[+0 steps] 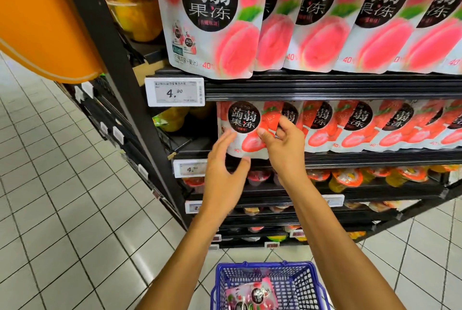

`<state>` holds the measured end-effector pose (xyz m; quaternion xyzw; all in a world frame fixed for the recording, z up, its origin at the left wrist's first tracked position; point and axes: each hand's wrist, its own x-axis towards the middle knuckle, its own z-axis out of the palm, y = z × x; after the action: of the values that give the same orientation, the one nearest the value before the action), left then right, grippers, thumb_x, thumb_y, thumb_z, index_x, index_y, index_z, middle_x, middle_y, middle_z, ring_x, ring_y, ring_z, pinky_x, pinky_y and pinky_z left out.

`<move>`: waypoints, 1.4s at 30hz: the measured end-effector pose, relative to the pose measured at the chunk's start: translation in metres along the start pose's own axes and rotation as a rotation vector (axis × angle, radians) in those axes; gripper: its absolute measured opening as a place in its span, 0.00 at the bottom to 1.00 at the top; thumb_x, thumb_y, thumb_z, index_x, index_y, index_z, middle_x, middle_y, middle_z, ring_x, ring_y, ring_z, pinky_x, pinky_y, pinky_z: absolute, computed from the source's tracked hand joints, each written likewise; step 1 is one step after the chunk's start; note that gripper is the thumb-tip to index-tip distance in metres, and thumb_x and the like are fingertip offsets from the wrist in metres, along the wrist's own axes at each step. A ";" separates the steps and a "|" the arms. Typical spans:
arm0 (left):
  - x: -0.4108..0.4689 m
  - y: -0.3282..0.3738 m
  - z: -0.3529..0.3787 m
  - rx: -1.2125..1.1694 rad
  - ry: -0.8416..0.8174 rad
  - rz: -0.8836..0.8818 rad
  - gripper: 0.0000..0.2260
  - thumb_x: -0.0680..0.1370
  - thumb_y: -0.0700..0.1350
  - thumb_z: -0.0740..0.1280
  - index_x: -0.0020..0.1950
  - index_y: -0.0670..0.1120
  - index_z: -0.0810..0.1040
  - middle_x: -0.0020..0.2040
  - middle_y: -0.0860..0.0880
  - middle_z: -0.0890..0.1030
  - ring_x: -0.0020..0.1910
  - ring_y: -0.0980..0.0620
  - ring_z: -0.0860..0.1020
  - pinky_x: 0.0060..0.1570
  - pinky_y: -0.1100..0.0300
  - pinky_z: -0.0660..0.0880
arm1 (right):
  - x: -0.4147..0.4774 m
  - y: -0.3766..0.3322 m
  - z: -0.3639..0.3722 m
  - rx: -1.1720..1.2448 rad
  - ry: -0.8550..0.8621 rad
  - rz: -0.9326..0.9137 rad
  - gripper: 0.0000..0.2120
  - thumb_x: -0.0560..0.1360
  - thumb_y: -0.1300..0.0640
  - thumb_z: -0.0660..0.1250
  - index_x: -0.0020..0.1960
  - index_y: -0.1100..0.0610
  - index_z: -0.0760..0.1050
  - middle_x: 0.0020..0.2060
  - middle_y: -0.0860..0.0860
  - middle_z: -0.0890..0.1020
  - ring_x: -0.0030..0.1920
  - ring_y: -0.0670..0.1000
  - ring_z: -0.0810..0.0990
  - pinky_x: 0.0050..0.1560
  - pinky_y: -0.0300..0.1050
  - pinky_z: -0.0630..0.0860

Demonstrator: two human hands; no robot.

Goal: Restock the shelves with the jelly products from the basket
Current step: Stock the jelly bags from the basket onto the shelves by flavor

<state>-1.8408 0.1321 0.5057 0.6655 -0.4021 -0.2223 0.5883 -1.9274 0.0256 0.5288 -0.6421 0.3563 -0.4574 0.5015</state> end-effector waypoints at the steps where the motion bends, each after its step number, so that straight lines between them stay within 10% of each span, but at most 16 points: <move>1: 0.001 0.001 0.002 -0.001 -0.021 -0.002 0.26 0.78 0.41 0.68 0.72 0.58 0.65 0.75 0.59 0.64 0.73 0.63 0.62 0.73 0.55 0.63 | 0.001 0.000 0.004 -0.022 0.008 -0.003 0.09 0.77 0.68 0.66 0.49 0.54 0.78 0.40 0.48 0.84 0.44 0.45 0.83 0.45 0.42 0.79; 6: 0.001 0.000 0.008 -0.030 -0.076 -0.035 0.29 0.78 0.39 0.67 0.73 0.60 0.61 0.76 0.62 0.60 0.72 0.65 0.62 0.72 0.56 0.65 | -0.005 0.007 0.003 -0.242 0.010 -0.064 0.04 0.79 0.63 0.64 0.53 0.62 0.74 0.43 0.58 0.82 0.47 0.57 0.81 0.50 0.54 0.80; 10: -0.001 -0.003 0.011 -0.025 -0.094 -0.049 0.28 0.78 0.38 0.67 0.75 0.53 0.65 0.76 0.64 0.58 0.71 0.67 0.62 0.71 0.58 0.66 | -0.014 0.015 -0.011 -0.438 0.072 -0.134 0.10 0.76 0.60 0.69 0.57 0.55 0.76 0.40 0.39 0.80 0.42 0.38 0.80 0.46 0.34 0.78; 13: 0.000 -0.001 0.013 -0.036 -0.085 -0.054 0.27 0.78 0.38 0.67 0.75 0.53 0.66 0.75 0.64 0.60 0.68 0.69 0.64 0.70 0.59 0.67 | -0.017 0.024 -0.016 -0.557 0.100 -0.076 0.11 0.74 0.61 0.71 0.56 0.55 0.79 0.39 0.45 0.81 0.38 0.45 0.78 0.47 0.47 0.80; 23: 0.003 -0.010 0.018 -0.057 -0.083 -0.031 0.28 0.76 0.34 0.66 0.74 0.53 0.67 0.76 0.60 0.60 0.63 0.78 0.64 0.61 0.73 0.68 | -0.016 0.032 -0.010 -0.505 0.167 -0.069 0.11 0.74 0.62 0.72 0.56 0.54 0.78 0.36 0.45 0.79 0.37 0.44 0.79 0.43 0.38 0.79; 34: -0.014 -0.016 0.020 -0.164 0.001 -0.029 0.23 0.77 0.32 0.64 0.66 0.55 0.72 0.72 0.52 0.70 0.64 0.67 0.72 0.58 0.72 0.71 | -0.045 0.056 -0.043 -0.381 0.196 -0.032 0.07 0.74 0.60 0.72 0.52 0.56 0.79 0.36 0.41 0.81 0.38 0.42 0.82 0.43 0.33 0.78; 42: -0.083 -0.110 0.053 -0.028 -0.065 -0.288 0.15 0.77 0.32 0.64 0.54 0.51 0.80 0.57 0.54 0.81 0.55 0.66 0.78 0.51 0.75 0.71 | -0.115 0.164 -0.085 -0.439 -0.071 0.334 0.07 0.74 0.63 0.70 0.51 0.54 0.79 0.39 0.51 0.84 0.39 0.42 0.82 0.41 0.31 0.77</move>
<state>-1.8989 0.1645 0.3738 0.7003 -0.3181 -0.3313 0.5464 -2.0446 0.0638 0.3498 -0.6835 0.5299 -0.2573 0.4310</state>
